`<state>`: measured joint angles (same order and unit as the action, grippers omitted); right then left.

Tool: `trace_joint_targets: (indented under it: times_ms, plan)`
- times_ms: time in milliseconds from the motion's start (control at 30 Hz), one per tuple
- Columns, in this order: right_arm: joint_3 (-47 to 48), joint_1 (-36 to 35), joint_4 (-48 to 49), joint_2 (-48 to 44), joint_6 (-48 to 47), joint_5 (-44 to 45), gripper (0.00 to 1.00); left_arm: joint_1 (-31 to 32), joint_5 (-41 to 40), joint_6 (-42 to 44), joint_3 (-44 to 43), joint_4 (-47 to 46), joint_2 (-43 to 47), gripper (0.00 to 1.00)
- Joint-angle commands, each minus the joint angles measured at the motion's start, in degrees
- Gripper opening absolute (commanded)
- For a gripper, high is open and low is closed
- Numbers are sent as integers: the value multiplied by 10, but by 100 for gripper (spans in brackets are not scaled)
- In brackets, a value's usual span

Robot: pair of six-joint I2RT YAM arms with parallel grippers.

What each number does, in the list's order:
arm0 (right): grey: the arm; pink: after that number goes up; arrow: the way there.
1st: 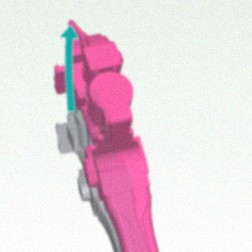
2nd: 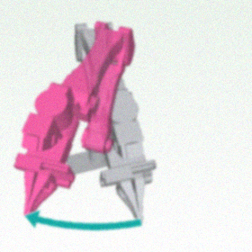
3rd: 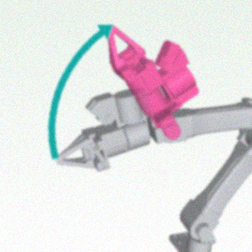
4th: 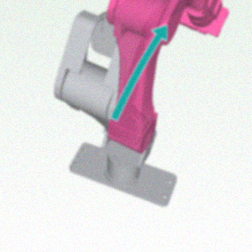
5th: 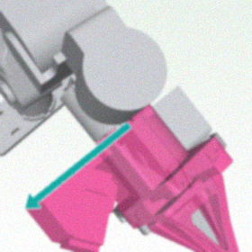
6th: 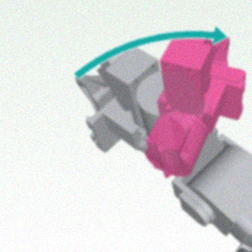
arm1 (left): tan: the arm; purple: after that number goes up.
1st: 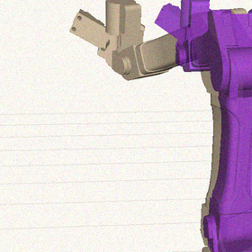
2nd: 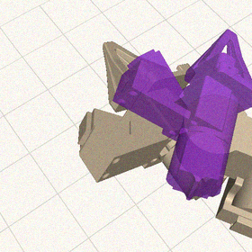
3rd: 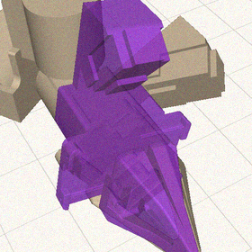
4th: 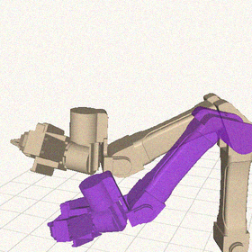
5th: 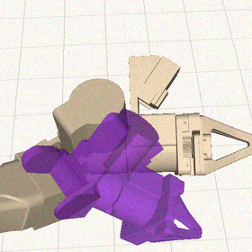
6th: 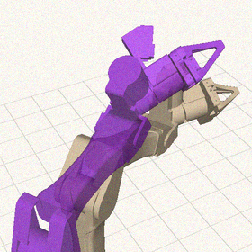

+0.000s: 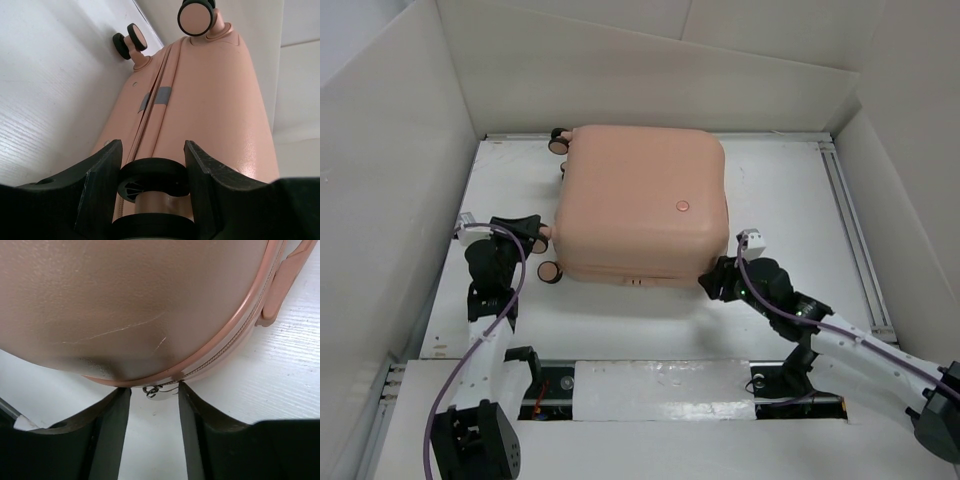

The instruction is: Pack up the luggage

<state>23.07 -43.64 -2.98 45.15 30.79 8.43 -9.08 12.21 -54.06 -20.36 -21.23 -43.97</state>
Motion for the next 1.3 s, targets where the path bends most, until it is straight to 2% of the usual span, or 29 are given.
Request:
trace_joint_targets:
  times_ms: [0,167,300,333,367,433,600,633,700,733,867,933,967,1000,1067,1133,1267]
  plan:
    - [27,-5,74,6,-28,19,45,11,35,-12,-28,-57,-9,0]
    - [32,-5,80,43,-28,19,36,11,41,-24,10,-79,-9,0]
    - [23,-5,95,38,-14,35,22,11,47,-24,23,-85,-2,0]
    - [15,-5,95,33,-14,35,12,11,52,-24,23,-85,3,0]
    - [15,-5,102,24,-3,35,6,11,52,-24,29,-93,3,0]
    - [3,-10,116,15,10,29,0,11,66,-31,42,-102,8,0]
    - [12,-73,185,47,76,-22,0,41,67,-57,67,-129,21,0]
    - [20,-108,192,59,87,-31,0,41,72,-57,73,-129,21,0]
    - [56,-151,202,94,112,-20,0,46,88,-64,79,-129,38,0]
    - [65,-196,229,106,133,-20,0,46,99,-72,79,-129,45,0]
    - [131,-287,294,193,161,41,0,46,119,-89,84,-129,86,0]
    - [219,-305,268,269,152,67,0,46,134,-94,89,-129,99,0]
    - [253,-319,208,289,147,80,0,46,151,-102,89,-129,106,0]
    - [300,-328,186,305,147,127,0,46,158,-102,89,-129,106,0]
    - [317,-334,198,325,133,137,0,46,158,-97,95,-108,124,0]
    - [360,-328,198,347,119,95,0,46,164,-91,100,-108,135,0]
    - [477,-318,180,467,81,-17,0,46,188,-86,100,-97,142,0]
